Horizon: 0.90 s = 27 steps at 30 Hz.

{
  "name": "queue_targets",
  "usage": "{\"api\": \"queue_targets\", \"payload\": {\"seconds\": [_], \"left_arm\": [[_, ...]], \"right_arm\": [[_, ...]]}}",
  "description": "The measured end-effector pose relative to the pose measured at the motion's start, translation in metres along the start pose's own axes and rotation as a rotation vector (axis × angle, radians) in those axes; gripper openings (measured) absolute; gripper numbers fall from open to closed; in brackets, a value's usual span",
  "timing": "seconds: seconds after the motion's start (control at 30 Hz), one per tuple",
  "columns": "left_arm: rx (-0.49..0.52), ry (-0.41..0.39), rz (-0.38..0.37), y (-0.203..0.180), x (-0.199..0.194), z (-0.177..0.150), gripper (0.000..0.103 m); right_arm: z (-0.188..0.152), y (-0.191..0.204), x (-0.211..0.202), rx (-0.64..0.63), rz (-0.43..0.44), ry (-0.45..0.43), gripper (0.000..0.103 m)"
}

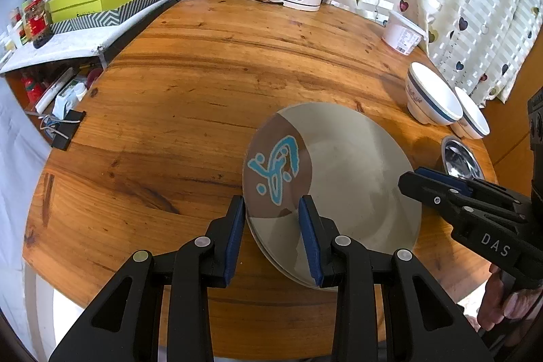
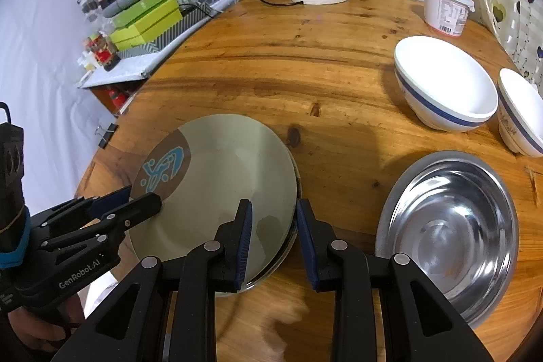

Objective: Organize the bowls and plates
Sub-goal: 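Settle the beige plate on the stack and open both grippers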

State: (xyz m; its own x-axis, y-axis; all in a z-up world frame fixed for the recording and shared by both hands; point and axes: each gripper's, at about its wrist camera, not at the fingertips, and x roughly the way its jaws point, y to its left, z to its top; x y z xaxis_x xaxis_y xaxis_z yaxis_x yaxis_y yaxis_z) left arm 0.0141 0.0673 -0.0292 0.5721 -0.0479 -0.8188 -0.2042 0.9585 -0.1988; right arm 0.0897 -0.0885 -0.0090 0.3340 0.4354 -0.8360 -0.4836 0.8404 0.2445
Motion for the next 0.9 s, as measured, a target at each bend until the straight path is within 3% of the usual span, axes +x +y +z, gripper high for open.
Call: {"api": "queue_targets", "payload": {"seconds": [0.9], "left_arm": [[0.046,-0.082,0.055,-0.021,-0.028,0.023,0.034]], "right_arm": [[0.012,-0.009,-0.036,-0.006,0.046,-0.072,0.028]]}}
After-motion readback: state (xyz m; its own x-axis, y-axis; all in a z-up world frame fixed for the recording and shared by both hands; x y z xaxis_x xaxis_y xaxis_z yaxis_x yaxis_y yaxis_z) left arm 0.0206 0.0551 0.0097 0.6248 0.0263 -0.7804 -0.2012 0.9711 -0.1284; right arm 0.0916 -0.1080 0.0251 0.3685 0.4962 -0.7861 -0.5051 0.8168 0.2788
